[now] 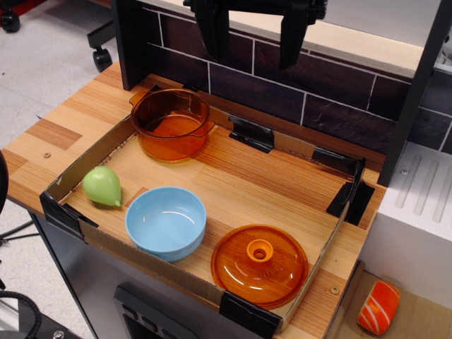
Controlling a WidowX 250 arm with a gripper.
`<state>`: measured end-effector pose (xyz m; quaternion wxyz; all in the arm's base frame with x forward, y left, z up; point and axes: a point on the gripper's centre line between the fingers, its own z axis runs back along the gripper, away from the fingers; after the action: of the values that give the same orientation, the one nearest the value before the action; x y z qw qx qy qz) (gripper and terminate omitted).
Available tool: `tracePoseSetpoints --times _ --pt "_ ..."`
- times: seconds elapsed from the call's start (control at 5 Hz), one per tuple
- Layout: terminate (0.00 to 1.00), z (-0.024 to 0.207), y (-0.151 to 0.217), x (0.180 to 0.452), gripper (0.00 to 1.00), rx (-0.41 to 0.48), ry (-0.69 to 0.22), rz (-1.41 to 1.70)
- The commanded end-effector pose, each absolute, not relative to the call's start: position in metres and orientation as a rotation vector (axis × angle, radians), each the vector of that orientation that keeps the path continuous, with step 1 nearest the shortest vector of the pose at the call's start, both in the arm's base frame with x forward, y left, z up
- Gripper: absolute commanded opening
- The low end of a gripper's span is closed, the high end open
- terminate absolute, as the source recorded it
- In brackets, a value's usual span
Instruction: Put pear in bowl
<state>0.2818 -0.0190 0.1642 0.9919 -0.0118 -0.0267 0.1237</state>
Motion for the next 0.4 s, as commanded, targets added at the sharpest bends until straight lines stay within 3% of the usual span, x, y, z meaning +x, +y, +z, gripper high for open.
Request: tracePoseSetpoints --times 0.0,0.2 --pt "0.0 0.164 -0.019 0.282 1.0 -0.024 -0.053 0.248" --pt "0.0 0.135 0.01 0.264 1.0 -0.043 -0.11 0.347"
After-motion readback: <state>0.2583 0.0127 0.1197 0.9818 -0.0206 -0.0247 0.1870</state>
